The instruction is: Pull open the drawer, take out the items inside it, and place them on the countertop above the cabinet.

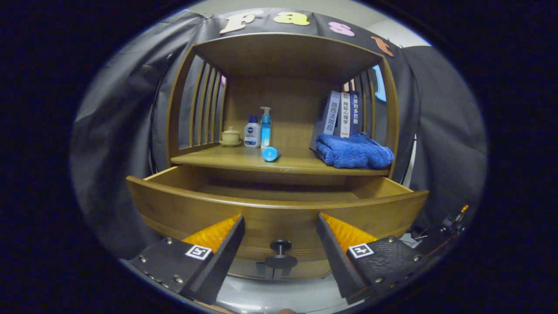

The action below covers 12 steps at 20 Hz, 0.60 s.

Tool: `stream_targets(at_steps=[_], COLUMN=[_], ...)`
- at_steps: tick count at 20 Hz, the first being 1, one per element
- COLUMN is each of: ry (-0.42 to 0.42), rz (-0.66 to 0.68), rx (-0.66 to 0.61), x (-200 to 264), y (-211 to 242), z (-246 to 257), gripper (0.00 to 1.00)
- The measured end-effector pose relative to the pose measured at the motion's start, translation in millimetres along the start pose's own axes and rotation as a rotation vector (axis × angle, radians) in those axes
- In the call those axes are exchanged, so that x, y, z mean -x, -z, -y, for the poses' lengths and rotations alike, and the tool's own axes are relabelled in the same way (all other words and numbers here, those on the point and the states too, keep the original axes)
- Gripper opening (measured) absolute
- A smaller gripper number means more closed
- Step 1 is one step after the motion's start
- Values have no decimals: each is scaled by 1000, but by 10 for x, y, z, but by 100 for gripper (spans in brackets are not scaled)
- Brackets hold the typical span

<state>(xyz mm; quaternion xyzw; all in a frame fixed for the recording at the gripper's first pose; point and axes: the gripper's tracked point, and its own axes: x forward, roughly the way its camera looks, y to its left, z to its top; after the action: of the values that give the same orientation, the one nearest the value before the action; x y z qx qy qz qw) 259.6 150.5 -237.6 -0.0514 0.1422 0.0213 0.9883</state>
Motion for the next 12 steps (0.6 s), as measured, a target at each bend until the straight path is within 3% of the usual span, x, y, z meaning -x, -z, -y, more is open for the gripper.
stream_targets(at_steps=[12], ry=[-9], rz=[17], rx=[16], x=[-274], y=[-34], z=[0], gripper=[98])
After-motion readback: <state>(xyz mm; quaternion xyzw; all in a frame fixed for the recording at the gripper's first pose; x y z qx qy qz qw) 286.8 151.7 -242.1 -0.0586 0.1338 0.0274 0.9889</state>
